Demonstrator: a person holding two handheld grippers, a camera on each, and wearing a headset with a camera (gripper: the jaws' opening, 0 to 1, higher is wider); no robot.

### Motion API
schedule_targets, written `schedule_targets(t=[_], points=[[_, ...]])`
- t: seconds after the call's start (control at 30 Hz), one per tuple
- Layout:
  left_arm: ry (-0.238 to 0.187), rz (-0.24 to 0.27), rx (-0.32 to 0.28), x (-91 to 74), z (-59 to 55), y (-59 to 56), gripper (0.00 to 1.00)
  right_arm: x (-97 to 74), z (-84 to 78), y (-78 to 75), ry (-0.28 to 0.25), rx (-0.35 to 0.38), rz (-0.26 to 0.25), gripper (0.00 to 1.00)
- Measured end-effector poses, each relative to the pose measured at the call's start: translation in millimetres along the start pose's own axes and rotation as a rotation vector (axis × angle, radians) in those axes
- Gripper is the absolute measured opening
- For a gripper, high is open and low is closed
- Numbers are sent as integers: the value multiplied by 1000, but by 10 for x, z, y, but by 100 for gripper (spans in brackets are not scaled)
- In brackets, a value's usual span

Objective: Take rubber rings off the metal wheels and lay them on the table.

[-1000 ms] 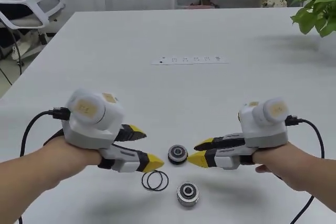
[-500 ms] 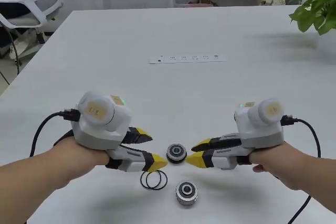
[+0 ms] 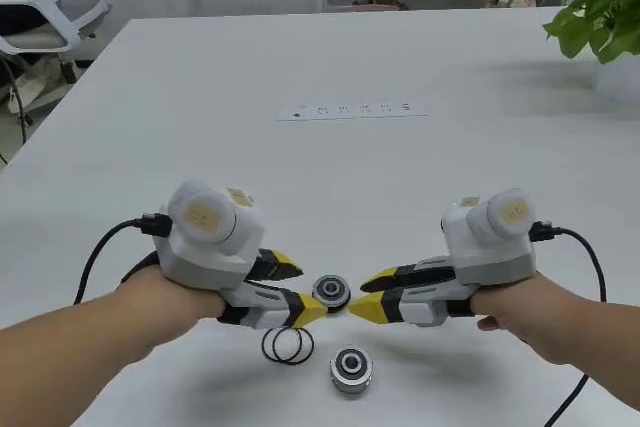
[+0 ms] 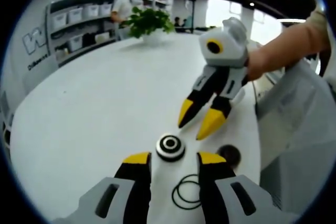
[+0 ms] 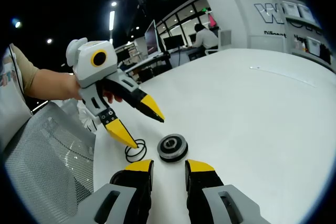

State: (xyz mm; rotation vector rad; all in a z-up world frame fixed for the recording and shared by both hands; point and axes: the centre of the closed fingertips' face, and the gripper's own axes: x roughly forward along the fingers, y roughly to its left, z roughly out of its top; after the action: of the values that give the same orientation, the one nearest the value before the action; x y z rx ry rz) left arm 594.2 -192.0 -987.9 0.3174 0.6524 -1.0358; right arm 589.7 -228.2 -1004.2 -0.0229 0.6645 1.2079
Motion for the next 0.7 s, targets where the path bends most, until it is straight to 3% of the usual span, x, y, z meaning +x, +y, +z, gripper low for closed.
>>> schedule_targets(t=[0.7], points=[[4,-4,12,195,74,-9,24,-1,-22,-8,-2,10,-2,22]])
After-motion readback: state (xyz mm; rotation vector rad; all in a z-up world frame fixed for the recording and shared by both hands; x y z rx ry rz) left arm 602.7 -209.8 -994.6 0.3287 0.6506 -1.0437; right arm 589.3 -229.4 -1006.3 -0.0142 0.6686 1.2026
